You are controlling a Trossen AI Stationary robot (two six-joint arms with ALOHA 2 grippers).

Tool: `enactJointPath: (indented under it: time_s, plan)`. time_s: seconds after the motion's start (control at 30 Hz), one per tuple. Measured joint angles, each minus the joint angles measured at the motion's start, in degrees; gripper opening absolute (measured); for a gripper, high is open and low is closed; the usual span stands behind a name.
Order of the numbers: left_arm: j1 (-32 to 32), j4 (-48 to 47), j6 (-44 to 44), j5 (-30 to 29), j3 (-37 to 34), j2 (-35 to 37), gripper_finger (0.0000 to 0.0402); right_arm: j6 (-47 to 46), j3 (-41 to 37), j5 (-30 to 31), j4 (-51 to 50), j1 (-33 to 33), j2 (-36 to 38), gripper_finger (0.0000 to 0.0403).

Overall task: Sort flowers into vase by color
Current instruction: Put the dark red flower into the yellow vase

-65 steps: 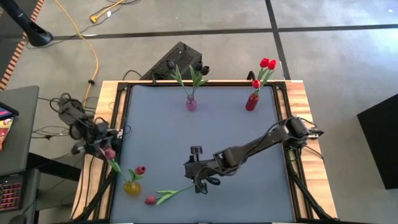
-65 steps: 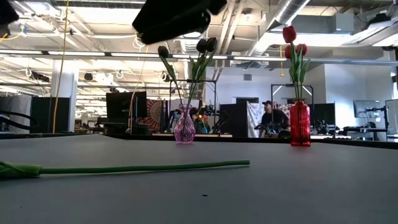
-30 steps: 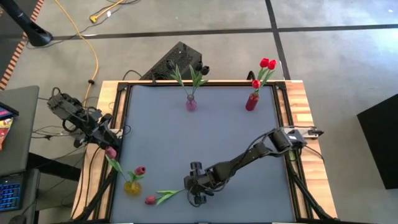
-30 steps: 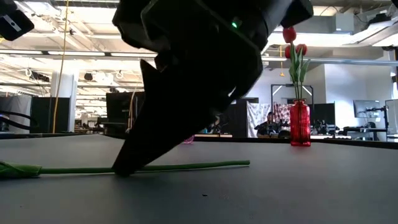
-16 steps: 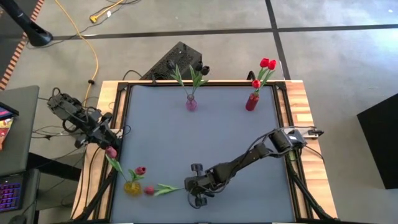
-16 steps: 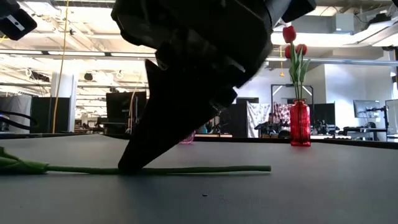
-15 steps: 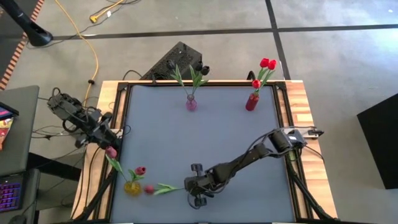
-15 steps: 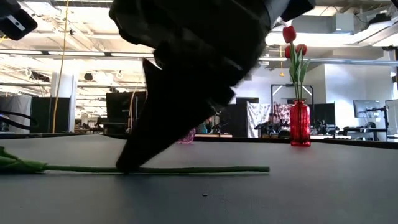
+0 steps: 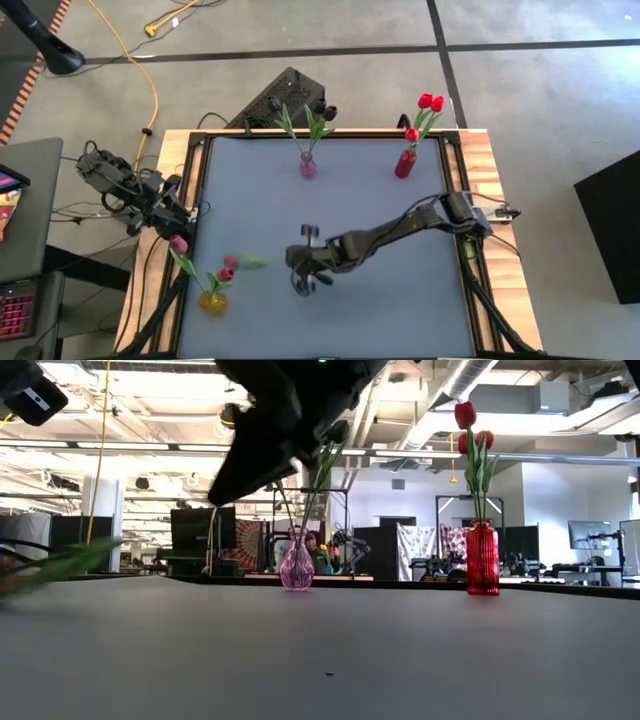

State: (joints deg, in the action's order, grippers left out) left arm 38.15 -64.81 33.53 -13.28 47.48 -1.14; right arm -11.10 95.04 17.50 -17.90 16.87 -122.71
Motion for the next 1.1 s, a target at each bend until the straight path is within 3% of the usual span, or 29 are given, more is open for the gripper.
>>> enactJointPath:
  time_s: [0.17,0.33,0.5,0.7,0.9,1.1]
  plan:
    - [0.0,0.2,-0.1,-0.7,-0.2,0.1,0.0146,0.1,-5.7,5.7,1.1,-1.3,4.7,0.0017]
    - [0.0,0.5,-2.1,-1.9,-3.1,0.1,0.0146,-1.4,-18.2,11.5,17.6,-1.8,12.2,0.0017]
    - [0.0,2.0,-2.5,-1.0,-5.4,0.0,0.0146,-7.4,-27.7,5.0,33.3,-3.5,14.8,0.0027]
    - [0.0,2.9,-3.4,-0.7,-5.3,0.0,0.0146,-11.8,-25.6,1.9,34.8,-4.4,9.6,0.0121]
    - [0.0,3.1,-3.5,-1.6,-5.3,0.0,0.0146,-11.6,-18.2,0.8,33.6,-4.6,3.0,0.0221]
    - [0.0,3.1,-2.6,-1.6,-5.3,0.1,0.0146,-11.5,-12.7,0.4,28.0,-4.7,-2.5,0.0249]
